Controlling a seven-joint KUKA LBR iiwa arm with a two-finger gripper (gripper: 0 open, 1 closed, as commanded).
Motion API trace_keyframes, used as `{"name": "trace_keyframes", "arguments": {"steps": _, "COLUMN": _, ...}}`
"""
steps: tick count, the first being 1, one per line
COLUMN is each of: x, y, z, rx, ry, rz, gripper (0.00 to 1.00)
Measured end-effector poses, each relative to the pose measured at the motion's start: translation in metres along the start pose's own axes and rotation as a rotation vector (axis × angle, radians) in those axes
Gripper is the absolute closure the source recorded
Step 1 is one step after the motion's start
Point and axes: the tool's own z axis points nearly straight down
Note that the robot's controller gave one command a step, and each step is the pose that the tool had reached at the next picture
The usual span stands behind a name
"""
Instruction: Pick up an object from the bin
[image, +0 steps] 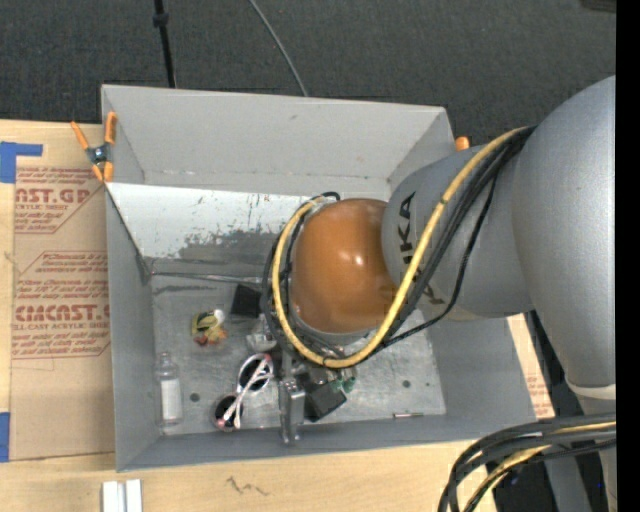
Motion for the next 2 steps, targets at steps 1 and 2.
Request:
{"name": "trace_keyframes", "arguments": {"steps": 1, "x": -0.0002, "y": -0.0002, "z": -0.0002, "rx": 0.000, "ry": 0.000, "rz": 0.000, "gripper": 0.00}}
{"name": "trace_keyframes", "arguments": {"steps": 2, "x": -0.0013, "y": -0.0007, "z": 0.0016, "rx": 0.000, "ry": -0.002, "rz": -0.005, "gripper": 0.00}}
